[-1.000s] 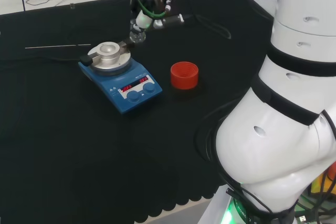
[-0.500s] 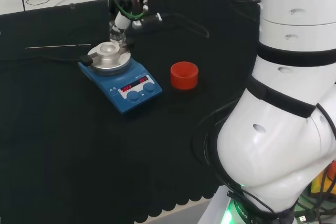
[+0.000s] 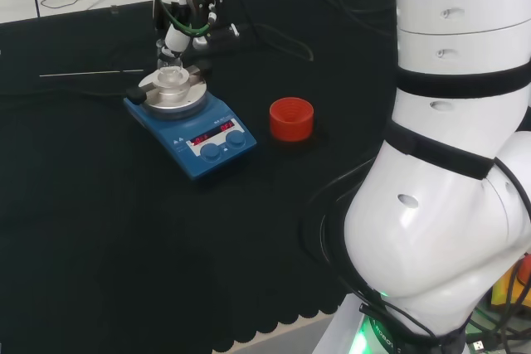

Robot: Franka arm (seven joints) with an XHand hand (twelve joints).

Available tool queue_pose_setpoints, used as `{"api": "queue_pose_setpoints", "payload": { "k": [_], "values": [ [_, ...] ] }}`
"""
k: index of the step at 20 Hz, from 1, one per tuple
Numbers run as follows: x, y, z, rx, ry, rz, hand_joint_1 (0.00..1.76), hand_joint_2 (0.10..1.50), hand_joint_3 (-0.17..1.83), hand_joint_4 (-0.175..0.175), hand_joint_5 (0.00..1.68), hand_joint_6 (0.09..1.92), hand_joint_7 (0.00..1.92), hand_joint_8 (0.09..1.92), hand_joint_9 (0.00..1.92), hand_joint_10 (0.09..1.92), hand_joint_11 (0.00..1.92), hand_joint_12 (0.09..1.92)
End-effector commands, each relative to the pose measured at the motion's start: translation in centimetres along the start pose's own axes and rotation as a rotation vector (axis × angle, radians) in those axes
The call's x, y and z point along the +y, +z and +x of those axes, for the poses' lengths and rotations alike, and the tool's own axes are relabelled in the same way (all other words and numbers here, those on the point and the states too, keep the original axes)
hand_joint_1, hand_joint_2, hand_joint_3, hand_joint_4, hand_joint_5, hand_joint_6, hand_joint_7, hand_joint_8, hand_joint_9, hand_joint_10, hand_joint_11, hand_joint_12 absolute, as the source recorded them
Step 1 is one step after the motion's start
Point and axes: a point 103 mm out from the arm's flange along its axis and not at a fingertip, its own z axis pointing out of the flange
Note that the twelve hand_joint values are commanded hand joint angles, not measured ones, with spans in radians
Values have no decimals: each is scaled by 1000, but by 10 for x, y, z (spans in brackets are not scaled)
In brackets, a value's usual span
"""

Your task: Place the round-bottom flask on the heater.

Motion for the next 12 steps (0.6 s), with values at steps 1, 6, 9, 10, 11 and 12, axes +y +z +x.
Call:
{"api": "queue_pose_setpoints", "payload": {
  "k": [1,6,9,10,11,12],
  "values": [
    [7,6,0,5,-6,18,1147,615,825,-3,1183,912,304,645,623,573,426,1317],
    [12,10,4,-3,-15,25,1147,615,826,-4,1182,914,304,646,623,573,426,1316],
    [13,12,3,-3,-13,28,1147,615,827,-4,1182,915,304,646,623,573,427,1316],
    [14,13,2,-3,-11,29,1147,615,827,-4,1182,916,304,646,623,573,427,1316],
    [14,14,1,-4,-10,34,1147,615,828,-4,1182,916,304,646,623,573,427,1316],
    [14,14,0,2,-6,34,1147,615,828,-4,1181,916,304,646,623,573,427,1316]
  ]
}}
